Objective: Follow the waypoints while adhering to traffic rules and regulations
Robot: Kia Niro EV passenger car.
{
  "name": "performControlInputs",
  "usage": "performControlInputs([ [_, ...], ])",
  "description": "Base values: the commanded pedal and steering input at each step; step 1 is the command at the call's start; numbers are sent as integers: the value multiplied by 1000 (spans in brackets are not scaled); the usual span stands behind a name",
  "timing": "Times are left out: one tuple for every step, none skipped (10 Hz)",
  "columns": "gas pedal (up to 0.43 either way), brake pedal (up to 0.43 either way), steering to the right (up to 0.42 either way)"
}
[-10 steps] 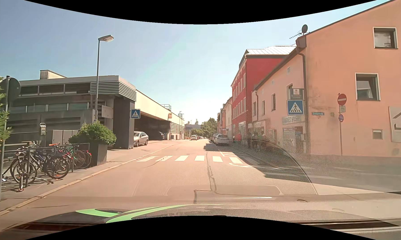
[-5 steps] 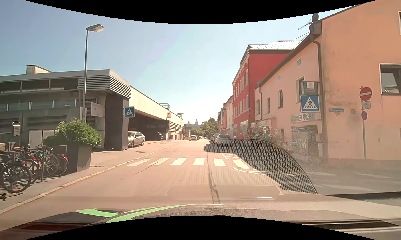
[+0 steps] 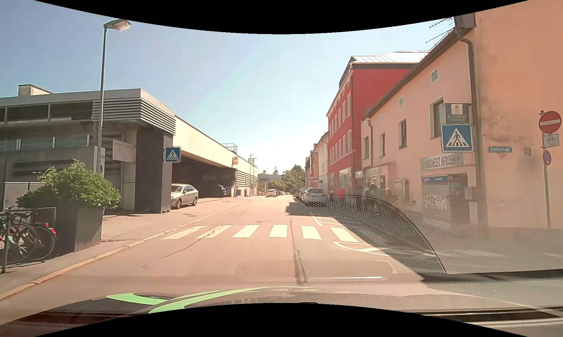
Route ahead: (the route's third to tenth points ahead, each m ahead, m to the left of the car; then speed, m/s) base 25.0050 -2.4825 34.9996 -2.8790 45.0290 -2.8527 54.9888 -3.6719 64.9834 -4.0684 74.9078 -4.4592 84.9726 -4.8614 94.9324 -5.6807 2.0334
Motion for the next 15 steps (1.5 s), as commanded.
performControlInputs([
  [0,305,1],
  [0,348,1],
  [0,396,1],
  [0,396,0],
  [0,384,-1],
  [0,354,-1],
  [0,341,-1],
  [0,348,-1],
  [0,341,-1],
  [0,323,-1],
  [0,323,0],
  [0,323,-1],
  [0,323,-1],
  [0,323,-1],
  [0,323,-1],
])
